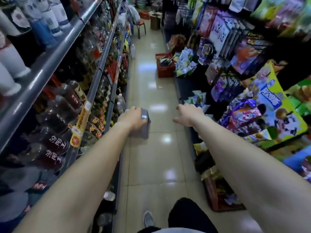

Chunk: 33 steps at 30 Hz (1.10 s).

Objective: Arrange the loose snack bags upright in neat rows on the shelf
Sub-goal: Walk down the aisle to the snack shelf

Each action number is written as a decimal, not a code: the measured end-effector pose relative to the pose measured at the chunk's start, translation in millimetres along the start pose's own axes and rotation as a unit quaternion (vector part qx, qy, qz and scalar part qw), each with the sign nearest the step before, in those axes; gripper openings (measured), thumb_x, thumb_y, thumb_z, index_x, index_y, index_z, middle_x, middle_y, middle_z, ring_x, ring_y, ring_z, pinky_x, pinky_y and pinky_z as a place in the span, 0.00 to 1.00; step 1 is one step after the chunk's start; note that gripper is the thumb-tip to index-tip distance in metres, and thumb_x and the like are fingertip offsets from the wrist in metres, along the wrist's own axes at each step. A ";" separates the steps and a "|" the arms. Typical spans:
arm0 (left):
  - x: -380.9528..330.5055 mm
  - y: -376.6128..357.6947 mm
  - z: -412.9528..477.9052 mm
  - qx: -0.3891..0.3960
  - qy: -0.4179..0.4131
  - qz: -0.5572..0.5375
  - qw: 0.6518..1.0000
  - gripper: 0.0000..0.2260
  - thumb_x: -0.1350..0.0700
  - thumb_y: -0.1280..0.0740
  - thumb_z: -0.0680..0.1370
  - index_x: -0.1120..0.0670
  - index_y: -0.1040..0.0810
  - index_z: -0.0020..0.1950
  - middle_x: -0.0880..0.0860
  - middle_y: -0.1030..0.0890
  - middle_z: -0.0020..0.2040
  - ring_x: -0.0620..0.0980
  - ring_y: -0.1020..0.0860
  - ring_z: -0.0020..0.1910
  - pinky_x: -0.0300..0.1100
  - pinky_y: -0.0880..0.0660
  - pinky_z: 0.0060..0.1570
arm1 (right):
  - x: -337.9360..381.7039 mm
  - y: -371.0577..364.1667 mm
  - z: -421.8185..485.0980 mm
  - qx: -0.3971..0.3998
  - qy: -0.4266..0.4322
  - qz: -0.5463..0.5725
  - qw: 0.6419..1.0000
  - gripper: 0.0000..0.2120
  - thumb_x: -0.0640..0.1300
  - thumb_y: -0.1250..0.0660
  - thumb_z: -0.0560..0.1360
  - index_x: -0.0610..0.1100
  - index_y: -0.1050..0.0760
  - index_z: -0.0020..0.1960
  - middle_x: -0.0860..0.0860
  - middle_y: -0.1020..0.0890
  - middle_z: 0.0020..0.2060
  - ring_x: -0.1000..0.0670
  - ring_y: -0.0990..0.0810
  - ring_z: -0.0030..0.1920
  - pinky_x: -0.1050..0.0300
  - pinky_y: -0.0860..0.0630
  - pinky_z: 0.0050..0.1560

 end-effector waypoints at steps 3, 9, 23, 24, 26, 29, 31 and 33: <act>8.3 6.6 51.9 0.012 -0.002 -0.004 1.000 0.23 0.46 0.38 0.77 0.55 0.33 0.69 0.58 0.28 0.66 0.61 0.28 0.64 0.58 0.27 0.59 | -2.2 4.8 52.1 0.007 -0.007 0.016 1.000 0.30 0.59 0.36 0.74 0.49 0.34 0.73 0.44 0.27 0.68 0.39 0.29 0.67 0.41 0.33 0.63; 10.5 20.4 164.2 0.024 0.003 0.018 1.000 0.30 0.44 0.35 0.78 0.55 0.37 0.75 0.58 0.31 0.71 0.60 0.32 0.69 0.56 0.30 0.64 | -23.2 11.3 170.2 0.030 -0.019 0.037 0.999 0.30 0.59 0.36 0.73 0.48 0.33 0.72 0.44 0.27 0.67 0.40 0.28 0.66 0.42 0.32 0.62; -53.6 73.7 432.8 0.061 0.011 0.009 0.998 0.31 0.45 0.37 0.78 0.55 0.40 0.77 0.59 0.33 0.73 0.60 0.33 0.71 0.52 0.34 0.67 | -125.8 89.8 424.1 0.061 -0.038 0.061 0.996 0.28 0.57 0.35 0.74 0.46 0.31 0.70 0.43 0.27 0.67 0.39 0.29 0.66 0.40 0.31 0.66; -54.8 75.8 451.8 0.066 0.010 0.008 0.998 0.31 0.45 0.37 0.78 0.55 0.40 0.77 0.59 0.33 0.73 0.60 0.33 0.71 0.52 0.34 0.68 | -130.2 92.5 440.8 0.065 -0.039 0.060 0.995 0.28 0.57 0.35 0.74 0.46 0.31 0.70 0.43 0.27 0.67 0.39 0.28 0.66 0.40 0.31 0.65; -55.7 78.7 490.4 0.067 0.006 0.000 0.998 0.32 0.45 0.36 0.78 0.55 0.40 0.78 0.59 0.34 0.74 0.59 0.33 0.71 0.52 0.34 0.68 | -138.8 96.9 475.2 0.070 -0.042 0.059 0.995 0.28 0.58 0.36 0.74 0.46 0.31 0.70 0.43 0.27 0.66 0.39 0.28 0.66 0.39 0.30 0.64; -58.8 86.4 549.2 0.072 -0.013 0.015 0.997 0.31 0.44 0.36 0.78 0.55 0.40 0.78 0.58 0.33 0.73 0.59 0.32 0.70 0.52 0.32 0.66 | -152.0 104.0 528.6 0.077 -0.058 0.052 0.994 0.29 0.60 0.36 0.74 0.47 0.31 0.71 0.44 0.27 0.67 0.39 0.27 0.65 0.40 0.29 0.63; -59.9 93.0 592.0 0.082 -0.029 0.025 0.996 0.31 0.44 0.37 0.78 0.55 0.39 0.77 0.58 0.32 0.72 0.59 0.31 0.69 0.51 0.30 0.64 | -160.8 112.2 564.7 0.077 -0.072 0.052 0.993 0.31 0.60 0.36 0.75 0.47 0.33 0.73 0.44 0.27 0.68 0.39 0.27 0.65 0.42 0.29 0.62; -60.0 102.4 635.9 0.086 -0.043 0.027 0.995 0.31 0.44 0.36 0.77 0.55 0.38 0.77 0.58 0.31 0.72 0.60 0.30 0.68 0.52 0.29 0.64 | -168.7 125.2 600.2 0.071 -0.087 0.058 0.992 0.31 0.59 0.35 0.76 0.46 0.35 0.74 0.43 0.28 0.68 0.39 0.27 0.66 0.43 0.30 0.60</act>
Point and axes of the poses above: each hand's wrist, its own z-axis towards the middle knuckle, its own y-axis out of the back of the hand, x = y × z, the point moved 2 cm from there along z, towards the middle knuckle
